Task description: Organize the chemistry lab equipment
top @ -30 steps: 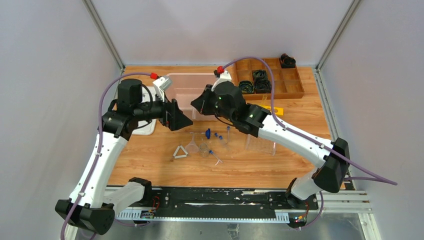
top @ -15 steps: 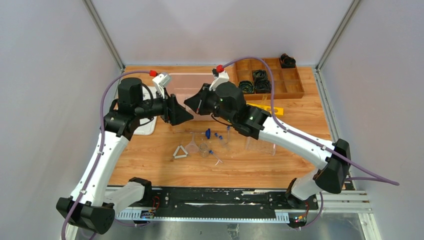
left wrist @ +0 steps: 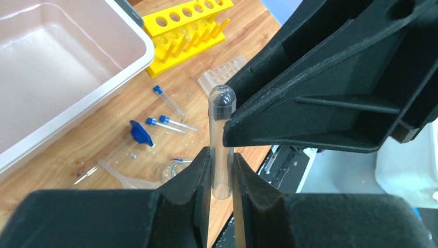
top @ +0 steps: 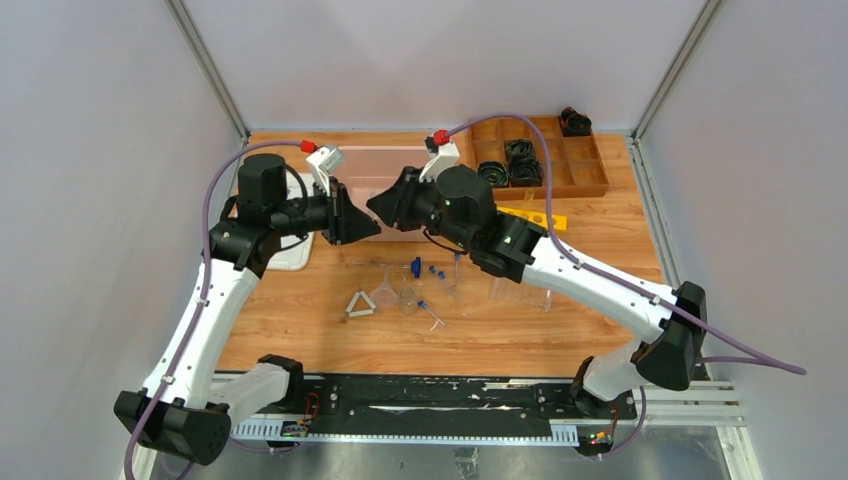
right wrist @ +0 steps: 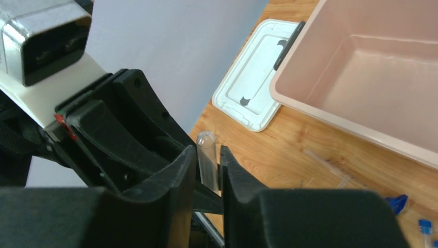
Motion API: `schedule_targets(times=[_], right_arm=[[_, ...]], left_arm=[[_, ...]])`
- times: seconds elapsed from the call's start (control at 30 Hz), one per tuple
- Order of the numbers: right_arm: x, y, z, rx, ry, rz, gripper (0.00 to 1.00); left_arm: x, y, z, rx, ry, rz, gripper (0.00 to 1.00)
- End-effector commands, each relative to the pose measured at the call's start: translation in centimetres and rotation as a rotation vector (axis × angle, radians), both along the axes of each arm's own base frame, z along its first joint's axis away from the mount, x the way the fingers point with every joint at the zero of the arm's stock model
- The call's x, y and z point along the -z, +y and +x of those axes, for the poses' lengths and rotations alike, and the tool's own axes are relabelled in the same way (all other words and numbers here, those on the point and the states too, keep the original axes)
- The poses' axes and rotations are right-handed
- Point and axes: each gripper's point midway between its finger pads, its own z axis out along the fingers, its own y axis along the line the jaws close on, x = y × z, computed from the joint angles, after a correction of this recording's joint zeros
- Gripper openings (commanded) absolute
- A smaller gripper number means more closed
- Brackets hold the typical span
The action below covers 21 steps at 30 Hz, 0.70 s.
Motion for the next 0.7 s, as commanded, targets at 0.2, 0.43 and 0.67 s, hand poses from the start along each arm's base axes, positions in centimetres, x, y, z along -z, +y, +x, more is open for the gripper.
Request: schedule_targets(times=[0.2, 0.43, 0.67], right_arm=[[-2.6, -2.8, -0.2, -0.037, 0.010, -0.097, 0.68], [-2.2, -1.0, -2.2, -0.232, 0.060, -0.191, 0.68], [-1.8, -0.3, -2.5, -0.281, 0.084, -0.232, 0.64]], left_arm=[[-0.7, 0.0, -1.9, 0.117, -0.114, 0.049, 0.00], [-0.9, 0.2, -2.8, 0.166, -0.168, 0.071, 0.00], [-0.9, 0.6, -3.6, 0.196, -0.235, 0.107, 0.00]])
